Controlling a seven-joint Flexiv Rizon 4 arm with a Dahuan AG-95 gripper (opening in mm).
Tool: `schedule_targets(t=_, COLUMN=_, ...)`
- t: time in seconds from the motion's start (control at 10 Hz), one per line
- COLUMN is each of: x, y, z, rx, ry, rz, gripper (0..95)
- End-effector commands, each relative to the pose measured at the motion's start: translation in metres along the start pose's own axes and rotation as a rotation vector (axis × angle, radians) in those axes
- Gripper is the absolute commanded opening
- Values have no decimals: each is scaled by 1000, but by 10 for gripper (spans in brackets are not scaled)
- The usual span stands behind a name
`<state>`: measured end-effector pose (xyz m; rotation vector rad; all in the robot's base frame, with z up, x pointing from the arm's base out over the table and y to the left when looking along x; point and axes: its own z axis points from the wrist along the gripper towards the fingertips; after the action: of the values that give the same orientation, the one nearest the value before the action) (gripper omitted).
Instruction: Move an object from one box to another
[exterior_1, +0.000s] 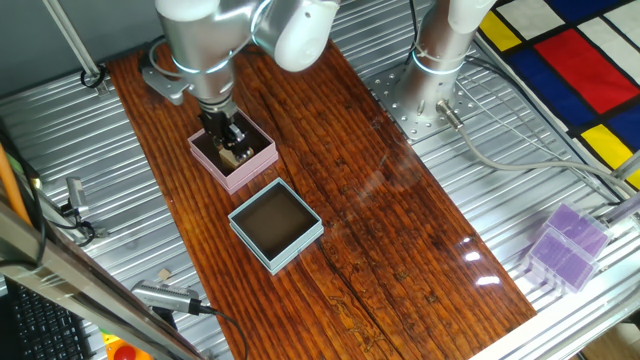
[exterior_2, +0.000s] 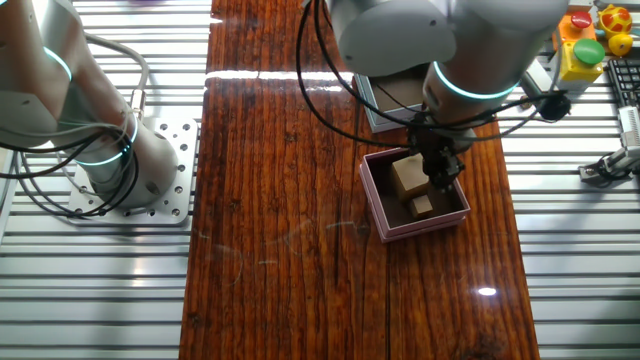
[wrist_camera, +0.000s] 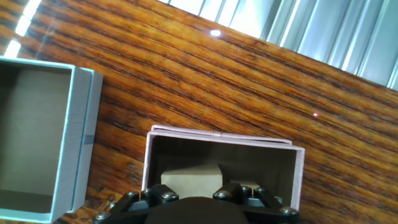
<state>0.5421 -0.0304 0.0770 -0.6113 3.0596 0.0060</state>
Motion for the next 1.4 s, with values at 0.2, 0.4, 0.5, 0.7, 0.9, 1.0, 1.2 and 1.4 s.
schedule_targets(t=0.2, x=2, y=1, z=1, rx=-4, ry=-1, rz=-1, gripper=570)
schedule_targets(t=0.4, x=2, y=1, z=3, rx=-5, ry=-2, rz=0, gripper=570)
schedule_targets(t=0.5, x=3, y=2, z=4, rx=-7, ry=-3, rz=2, gripper=570)
schedule_targets(t=0.7, x=6, y=4, z=6, rx=-7, ry=-3, rz=2, gripper=570)
schedule_targets(t=0.9, x=8, y=5, z=10, rx=-5, ry=-4, rz=1, gripper=570)
schedule_targets(t=1.0, x=8, y=5, z=14, rx=-3, ry=-9, rz=1, gripper=570)
schedule_targets(t=1.2, x=8, y=6, z=18, rx=0, ry=-13, rz=2, gripper=570)
schedule_targets(t=1.4, x=8, y=6, z=20, rx=5, ry=-20, rz=18, gripper=190)
